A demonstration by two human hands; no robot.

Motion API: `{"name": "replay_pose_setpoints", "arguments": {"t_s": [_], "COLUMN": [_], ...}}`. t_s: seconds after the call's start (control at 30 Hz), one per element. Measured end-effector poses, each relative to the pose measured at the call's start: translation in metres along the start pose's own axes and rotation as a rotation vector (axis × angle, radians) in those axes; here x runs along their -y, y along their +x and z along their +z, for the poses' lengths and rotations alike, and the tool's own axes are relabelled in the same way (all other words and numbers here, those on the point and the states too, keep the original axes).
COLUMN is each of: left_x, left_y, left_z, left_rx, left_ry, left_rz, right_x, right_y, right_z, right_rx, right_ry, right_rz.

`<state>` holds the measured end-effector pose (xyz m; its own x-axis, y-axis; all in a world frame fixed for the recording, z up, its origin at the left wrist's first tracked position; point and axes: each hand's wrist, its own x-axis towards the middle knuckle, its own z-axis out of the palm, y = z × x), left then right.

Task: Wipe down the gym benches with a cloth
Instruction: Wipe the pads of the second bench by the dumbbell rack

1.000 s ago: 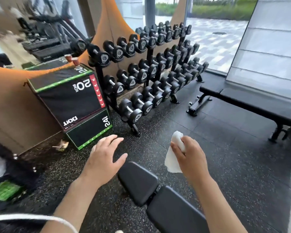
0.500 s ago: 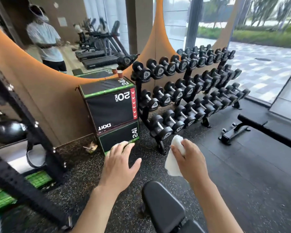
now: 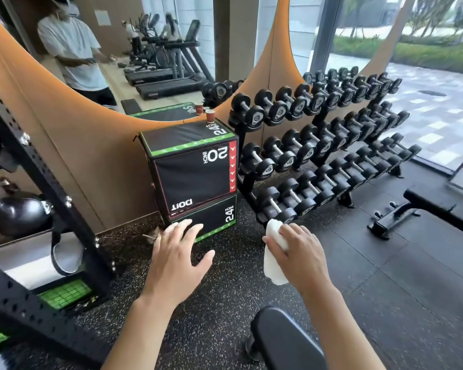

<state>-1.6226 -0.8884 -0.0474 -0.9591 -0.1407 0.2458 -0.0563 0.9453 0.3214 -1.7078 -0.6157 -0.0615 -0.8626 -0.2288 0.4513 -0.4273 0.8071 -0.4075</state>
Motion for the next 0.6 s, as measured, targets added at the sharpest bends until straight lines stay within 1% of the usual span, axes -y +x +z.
{"name": "replay_pose_setpoints", "arguments": {"t_s": [0.27,0.43,0.6], "left_x": [0.035,0.041,0.036], "left_y": [0.046,0.09,0.152], "left_z": [0.014,0.029,0.036], "left_rx": [0.002,0.02,0.005], "left_ry": [-0.076,-0.081,-0.056], "left_rz": [-0.006,-0.015,0.007], "right_x": [0.013,-0.002,-0.025], "right_y": [0.047,0.088,0.145], "right_z": [0.046,0.071,0.095], "right_rx": [0.02,0.033,0.011], "right_ry": [0.052,0.107,0.165], "right_rz": [-0.01,0.032,0.07]}}
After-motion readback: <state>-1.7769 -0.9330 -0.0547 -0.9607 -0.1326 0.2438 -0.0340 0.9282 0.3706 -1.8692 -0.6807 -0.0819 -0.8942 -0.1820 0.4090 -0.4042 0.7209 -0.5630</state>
